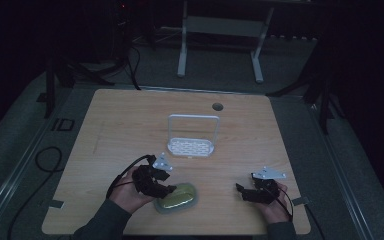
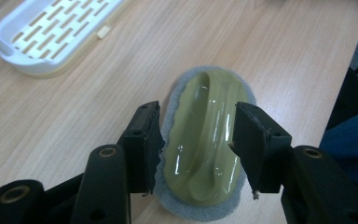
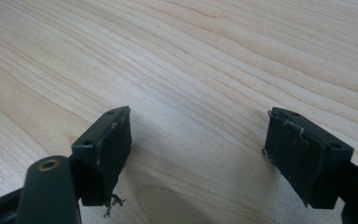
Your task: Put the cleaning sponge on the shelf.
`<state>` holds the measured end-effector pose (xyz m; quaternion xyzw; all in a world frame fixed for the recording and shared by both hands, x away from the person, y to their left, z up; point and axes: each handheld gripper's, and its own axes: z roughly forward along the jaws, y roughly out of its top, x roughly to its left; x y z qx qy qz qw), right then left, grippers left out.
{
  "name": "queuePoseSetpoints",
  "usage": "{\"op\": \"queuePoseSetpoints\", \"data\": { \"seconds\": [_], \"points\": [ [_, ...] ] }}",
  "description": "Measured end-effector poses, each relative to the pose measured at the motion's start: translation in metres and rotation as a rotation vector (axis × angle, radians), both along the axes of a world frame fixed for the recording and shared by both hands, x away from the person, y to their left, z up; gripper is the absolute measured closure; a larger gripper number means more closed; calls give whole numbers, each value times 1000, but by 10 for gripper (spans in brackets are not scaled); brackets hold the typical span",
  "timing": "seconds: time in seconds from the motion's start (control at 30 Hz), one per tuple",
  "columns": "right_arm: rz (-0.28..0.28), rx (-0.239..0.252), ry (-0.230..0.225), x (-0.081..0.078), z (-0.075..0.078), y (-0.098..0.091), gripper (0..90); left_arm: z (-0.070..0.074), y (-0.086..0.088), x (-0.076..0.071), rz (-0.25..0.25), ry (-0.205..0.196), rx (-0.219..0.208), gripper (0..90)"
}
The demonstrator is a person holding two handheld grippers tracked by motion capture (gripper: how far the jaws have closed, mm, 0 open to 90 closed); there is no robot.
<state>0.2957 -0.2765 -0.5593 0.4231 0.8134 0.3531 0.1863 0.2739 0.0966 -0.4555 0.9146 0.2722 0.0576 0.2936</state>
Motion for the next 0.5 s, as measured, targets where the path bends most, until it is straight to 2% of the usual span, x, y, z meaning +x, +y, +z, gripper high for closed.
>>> {"op": "queuePoseSetpoints", "data": {
  "seconds": [0.17,0.37,0.5],
  "points": [
    [0,0,0,0,0,0,222,0,-6,1,-29,19,27,532],
    [0,0,0,0,0,0,222,1,-11,3,-38,34,43,539],
    [0,0,0,0,0,0,222,-1,-15,7,-63,47,80,545]
  ]
}}
